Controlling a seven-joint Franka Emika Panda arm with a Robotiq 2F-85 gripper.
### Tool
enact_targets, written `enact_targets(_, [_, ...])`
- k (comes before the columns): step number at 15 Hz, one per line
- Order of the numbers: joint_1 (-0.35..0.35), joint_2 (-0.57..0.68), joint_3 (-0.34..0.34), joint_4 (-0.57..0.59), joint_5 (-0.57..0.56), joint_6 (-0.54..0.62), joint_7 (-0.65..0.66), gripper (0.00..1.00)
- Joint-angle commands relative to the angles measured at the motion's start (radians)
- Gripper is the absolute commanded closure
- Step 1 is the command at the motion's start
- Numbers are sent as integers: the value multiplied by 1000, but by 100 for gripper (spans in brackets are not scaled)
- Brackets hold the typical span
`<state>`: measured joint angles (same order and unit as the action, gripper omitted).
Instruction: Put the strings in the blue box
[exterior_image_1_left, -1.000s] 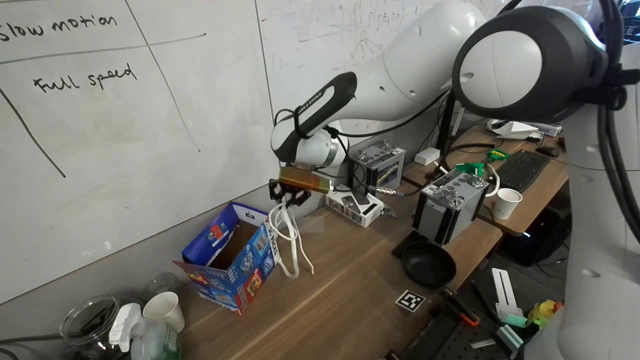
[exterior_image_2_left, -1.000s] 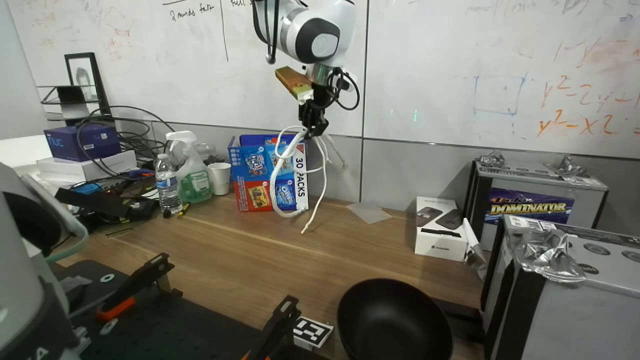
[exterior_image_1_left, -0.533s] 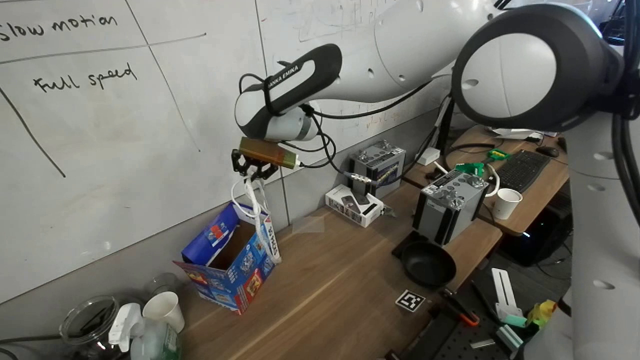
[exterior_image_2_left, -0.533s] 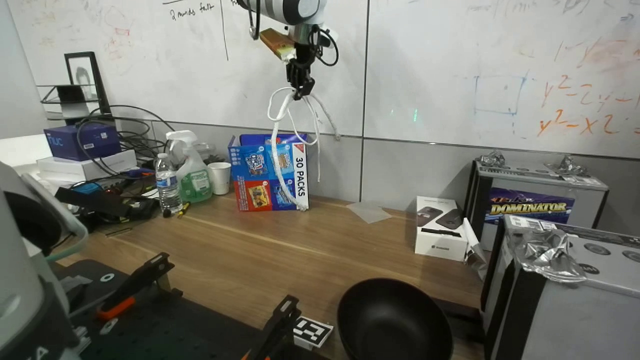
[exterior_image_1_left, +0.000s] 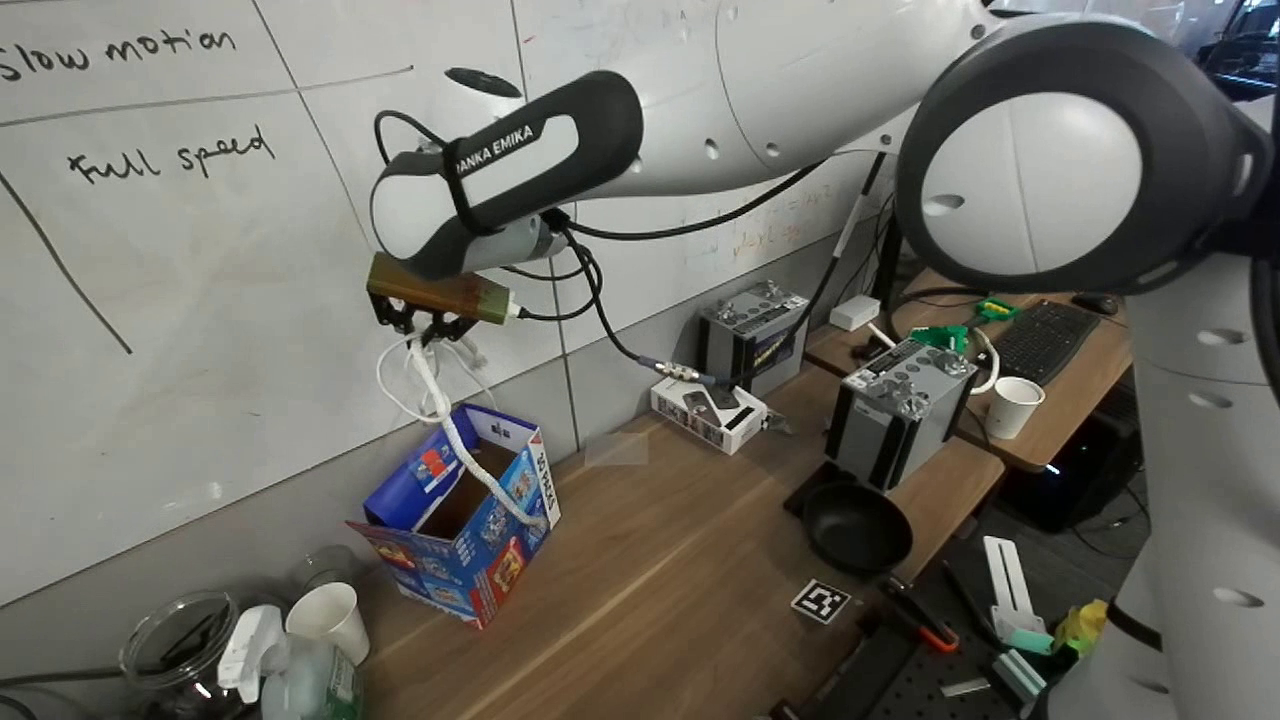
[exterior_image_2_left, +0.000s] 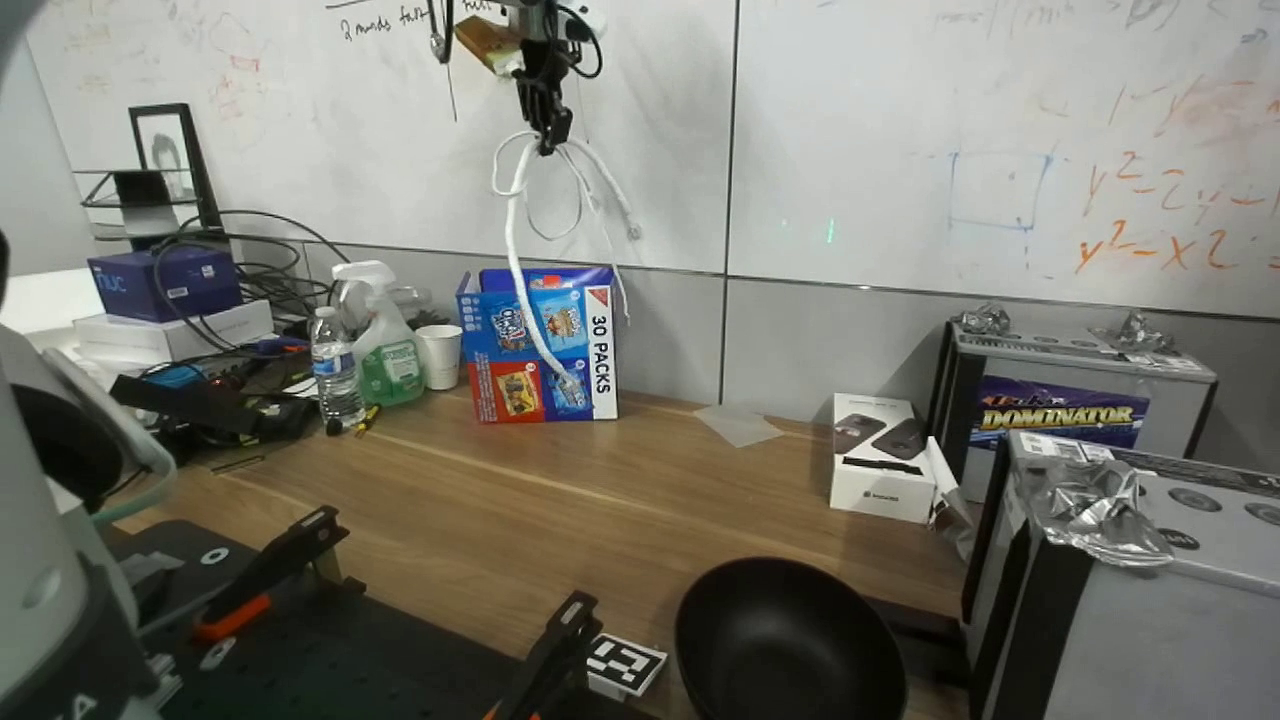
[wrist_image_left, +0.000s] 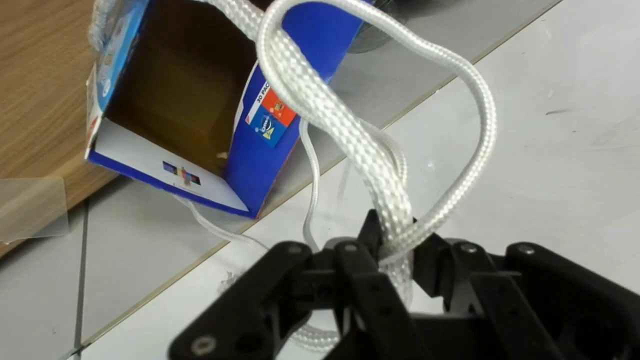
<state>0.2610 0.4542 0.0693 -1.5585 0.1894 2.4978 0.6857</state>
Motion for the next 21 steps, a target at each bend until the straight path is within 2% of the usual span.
enact_targets(1, [14,4,10,68,-13,-132,35,98])
enact_targets(5, [3,-3,54,74,30,-290,-5,98])
enact_targets(10, [-6,0,79,63,76,-385,-38,98])
enact_targets(21, [-3,110,48,101,58,-401,-30,98])
